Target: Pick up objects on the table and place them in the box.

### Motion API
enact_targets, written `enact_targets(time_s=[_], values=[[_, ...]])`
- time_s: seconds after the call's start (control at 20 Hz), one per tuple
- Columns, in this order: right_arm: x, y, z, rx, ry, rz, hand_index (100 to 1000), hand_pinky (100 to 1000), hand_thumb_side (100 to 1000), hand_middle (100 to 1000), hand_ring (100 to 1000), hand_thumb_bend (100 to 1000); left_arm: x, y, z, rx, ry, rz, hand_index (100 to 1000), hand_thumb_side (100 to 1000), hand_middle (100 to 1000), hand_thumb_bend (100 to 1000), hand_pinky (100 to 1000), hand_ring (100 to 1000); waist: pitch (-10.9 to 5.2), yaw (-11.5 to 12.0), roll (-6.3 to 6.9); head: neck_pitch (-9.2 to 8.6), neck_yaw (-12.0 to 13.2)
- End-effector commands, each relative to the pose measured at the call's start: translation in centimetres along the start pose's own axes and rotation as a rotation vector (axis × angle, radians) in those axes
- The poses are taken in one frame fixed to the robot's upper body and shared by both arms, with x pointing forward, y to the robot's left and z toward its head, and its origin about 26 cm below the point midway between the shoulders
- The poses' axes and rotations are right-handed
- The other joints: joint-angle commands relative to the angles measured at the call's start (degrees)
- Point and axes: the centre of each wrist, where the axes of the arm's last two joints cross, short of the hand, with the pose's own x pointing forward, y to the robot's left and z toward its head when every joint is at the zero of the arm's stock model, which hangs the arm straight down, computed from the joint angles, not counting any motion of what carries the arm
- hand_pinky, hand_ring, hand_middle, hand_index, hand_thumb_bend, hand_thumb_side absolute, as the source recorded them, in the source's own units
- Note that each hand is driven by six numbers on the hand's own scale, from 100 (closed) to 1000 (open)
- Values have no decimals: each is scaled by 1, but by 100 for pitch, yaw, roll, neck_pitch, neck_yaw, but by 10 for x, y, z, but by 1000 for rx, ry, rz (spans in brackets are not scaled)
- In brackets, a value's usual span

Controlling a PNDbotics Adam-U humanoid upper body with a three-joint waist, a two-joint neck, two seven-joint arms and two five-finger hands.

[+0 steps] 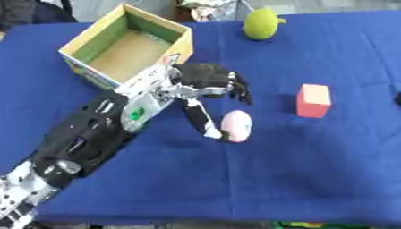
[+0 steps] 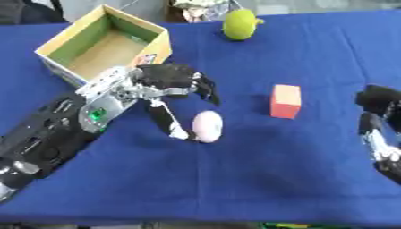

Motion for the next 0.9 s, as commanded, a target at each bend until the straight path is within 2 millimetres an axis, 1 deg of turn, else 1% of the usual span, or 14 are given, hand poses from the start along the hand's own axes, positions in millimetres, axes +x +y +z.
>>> enact_targets(time_s=[0.05, 0.15, 0.2, 0.3, 0.7, 0.75, 0.8, 0.9], values=[[7, -6, -3, -5, -27, 18, 860, 868, 451, 757, 815, 100, -1, 9, -1, 11, -1, -40, 802, 306, 669, 488, 703, 650, -94, -7, -37, 30, 25], [7, -6, -3, -5, -27, 18, 860, 868, 451, 757, 815, 100, -2, 8, -2, 11, -1, -43, 802, 306, 669, 488, 703, 650, -93, -7, -38, 30, 25], [7, -5, -3, -4, -27, 18, 860, 868, 450, 758, 815, 100, -2, 7, -3, 3, -1, -45, 788, 278, 652, 458, 706, 639, -92, -13, -41, 30, 29], [7, -5, -2, -4, -26, 17, 860, 868, 450, 758, 815, 100, -3, 4, -6, -26, 4, -58, 786, 263, 648, 440, 705, 636, -90, -18, -48, 30, 34], [6, -5, -2, -5, -25, 16, 860, 868, 450, 758, 815, 100, -7, -1, -10, -38, 9, -85, 786, 263, 648, 440, 705, 636, -89, -18, -52, 30, 36], [6, -5, -2, -5, -24, 15, 860, 869, 449, 758, 816, 100, -7, -1, -10, -38, 9, -87, 781, 235, 643, 416, 707, 633, -89, -19, -54, 30, 33], [6, -5, -2, -4, -24, 13, 861, 869, 449, 758, 816, 100, -9, -2, -9, -49, 17, -93, 755, 194, 616, 384, 687, 607, -89, -16, -66, 30, 27], [6, -4, -2, -3, -24, 12, 861, 869, 448, 758, 816, 100, -11, -3, -9, -68, 28, -111, 745, 183, 604, 375, 674, 596, -88, -9, -77, 30, 19]])
